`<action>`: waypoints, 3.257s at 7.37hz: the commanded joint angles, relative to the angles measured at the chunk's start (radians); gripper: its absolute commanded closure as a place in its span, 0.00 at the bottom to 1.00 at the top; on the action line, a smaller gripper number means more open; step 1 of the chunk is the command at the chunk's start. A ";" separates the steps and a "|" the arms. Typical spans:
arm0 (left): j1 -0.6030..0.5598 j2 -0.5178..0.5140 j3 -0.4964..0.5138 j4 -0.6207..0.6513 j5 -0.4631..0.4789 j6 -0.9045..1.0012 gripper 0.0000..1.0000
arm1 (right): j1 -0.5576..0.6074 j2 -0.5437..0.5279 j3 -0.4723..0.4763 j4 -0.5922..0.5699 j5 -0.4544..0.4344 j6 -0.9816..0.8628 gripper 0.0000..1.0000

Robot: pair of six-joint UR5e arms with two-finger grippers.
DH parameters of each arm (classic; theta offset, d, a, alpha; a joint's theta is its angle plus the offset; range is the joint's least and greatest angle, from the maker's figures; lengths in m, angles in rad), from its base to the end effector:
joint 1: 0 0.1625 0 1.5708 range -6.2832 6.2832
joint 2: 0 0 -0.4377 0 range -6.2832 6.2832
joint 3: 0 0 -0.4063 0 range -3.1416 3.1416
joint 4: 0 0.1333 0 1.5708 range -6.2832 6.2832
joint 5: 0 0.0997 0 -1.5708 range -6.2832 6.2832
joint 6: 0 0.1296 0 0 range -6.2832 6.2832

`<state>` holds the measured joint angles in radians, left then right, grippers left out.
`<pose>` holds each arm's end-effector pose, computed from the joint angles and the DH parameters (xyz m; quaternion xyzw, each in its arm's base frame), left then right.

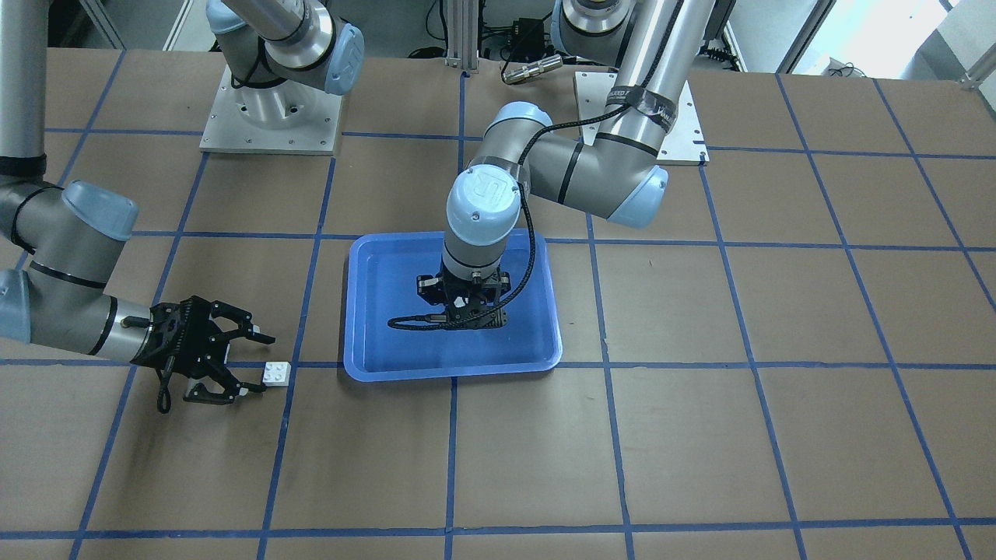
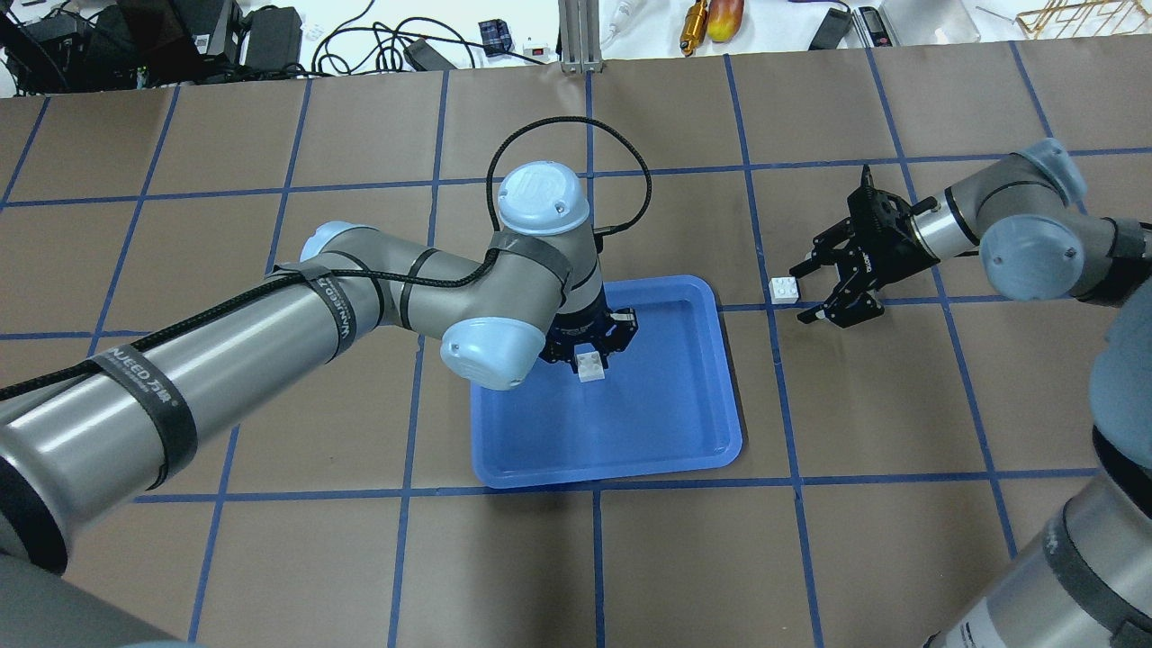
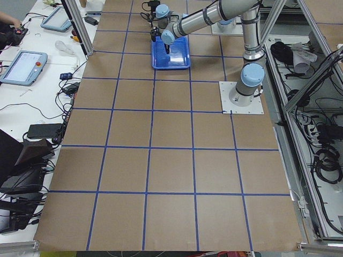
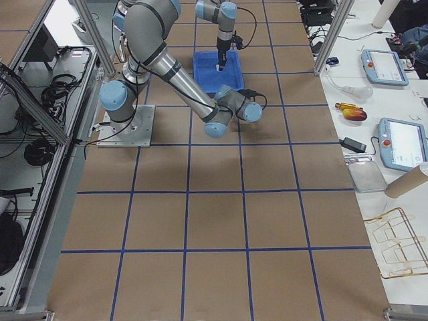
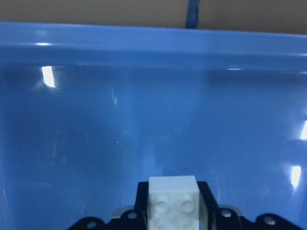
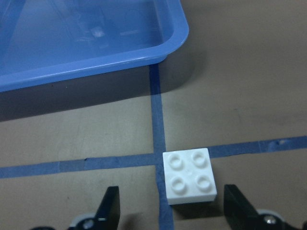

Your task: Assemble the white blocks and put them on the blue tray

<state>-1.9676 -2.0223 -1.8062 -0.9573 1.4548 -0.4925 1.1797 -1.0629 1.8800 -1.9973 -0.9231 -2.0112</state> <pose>-0.3668 -0.4916 0.1630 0.0498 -0.9964 -0.0580 0.0365 -0.0118 -0.5833 0.1152 -0.6310 0.6859 -0.2246 0.2843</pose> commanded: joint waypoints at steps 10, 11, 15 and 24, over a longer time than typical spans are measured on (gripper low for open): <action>0.125 0.111 -0.054 0.025 -0.081 0.198 0.03 | 0.052 -0.106 0.007 0.021 -0.016 0.009 1.00; 0.194 0.129 -0.112 0.035 -0.167 0.309 0.05 | 0.070 -0.109 0.008 0.047 -0.019 0.009 1.00; 0.308 0.149 -0.294 0.227 -0.434 0.407 0.78 | 0.226 -0.199 0.074 0.083 -0.054 0.104 1.00; 0.262 0.109 -0.309 0.249 -0.444 0.223 1.00 | 0.429 -0.099 0.183 -0.303 -0.028 0.349 1.00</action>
<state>-1.7054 -1.9125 -2.1127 -0.7079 1.0109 -0.2696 1.5841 -1.2111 2.0640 -2.2167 -0.9538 -1.7150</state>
